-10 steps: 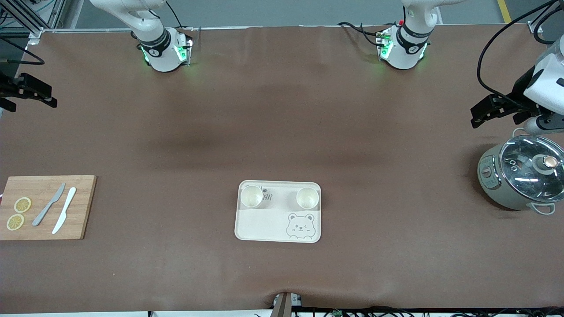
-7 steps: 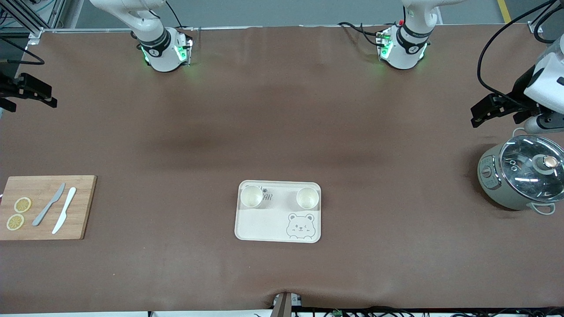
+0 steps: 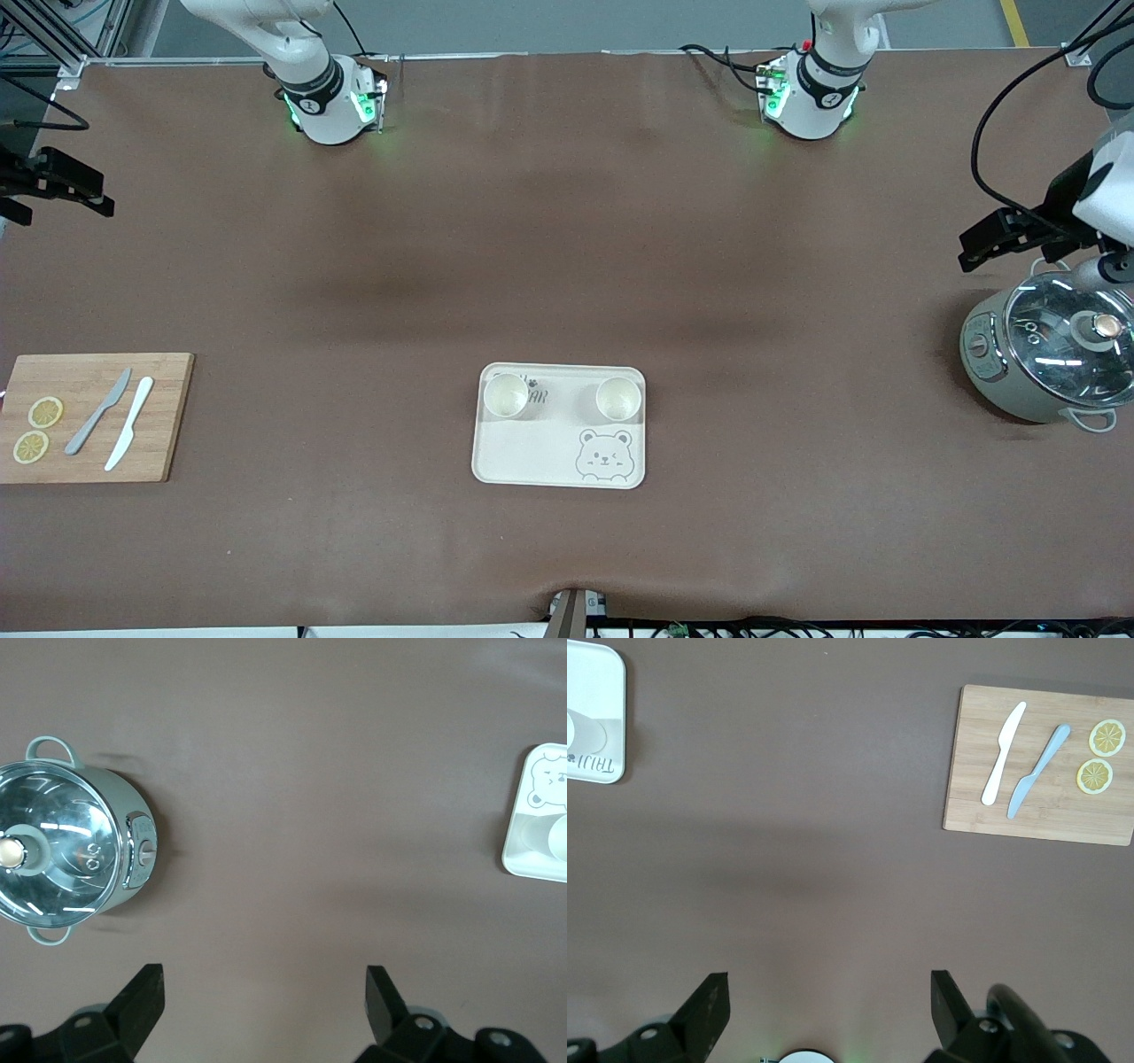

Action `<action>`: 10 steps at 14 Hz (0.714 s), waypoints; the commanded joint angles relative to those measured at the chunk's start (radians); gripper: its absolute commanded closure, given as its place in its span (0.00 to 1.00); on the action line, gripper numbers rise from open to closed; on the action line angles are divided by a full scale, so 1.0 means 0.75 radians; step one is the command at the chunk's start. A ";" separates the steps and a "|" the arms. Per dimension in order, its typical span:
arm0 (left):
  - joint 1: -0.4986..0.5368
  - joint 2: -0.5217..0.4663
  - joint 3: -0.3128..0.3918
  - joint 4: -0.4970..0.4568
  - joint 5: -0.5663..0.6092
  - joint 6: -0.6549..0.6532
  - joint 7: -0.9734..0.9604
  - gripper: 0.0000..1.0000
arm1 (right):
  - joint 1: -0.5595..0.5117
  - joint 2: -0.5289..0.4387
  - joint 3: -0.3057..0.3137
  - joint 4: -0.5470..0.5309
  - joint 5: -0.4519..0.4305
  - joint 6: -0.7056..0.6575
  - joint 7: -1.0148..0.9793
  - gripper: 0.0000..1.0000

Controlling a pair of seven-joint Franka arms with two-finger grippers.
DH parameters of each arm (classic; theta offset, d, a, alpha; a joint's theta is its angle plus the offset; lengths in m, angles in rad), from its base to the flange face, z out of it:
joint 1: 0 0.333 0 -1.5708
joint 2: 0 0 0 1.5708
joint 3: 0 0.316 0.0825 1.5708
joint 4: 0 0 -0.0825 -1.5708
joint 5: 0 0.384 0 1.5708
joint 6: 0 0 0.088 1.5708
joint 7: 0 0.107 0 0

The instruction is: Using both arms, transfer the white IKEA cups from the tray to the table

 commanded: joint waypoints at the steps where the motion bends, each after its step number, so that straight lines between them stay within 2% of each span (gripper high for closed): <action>1: -0.017 0.035 -0.011 0.048 -0.046 -0.016 -0.012 0.00 | -0.030 -0.010 0.020 0.001 -0.021 -0.001 -0.005 0.00; 5: -0.074 0.100 -0.025 0.033 -0.054 0.000 -0.033 0.00 | -0.030 -0.008 0.018 0.001 -0.019 -0.001 -0.003 0.00; 10: -0.256 0.197 -0.027 -0.044 -0.040 0.132 -0.310 0.00 | -0.069 -0.006 0.018 0.003 -0.009 -0.001 -0.005 0.00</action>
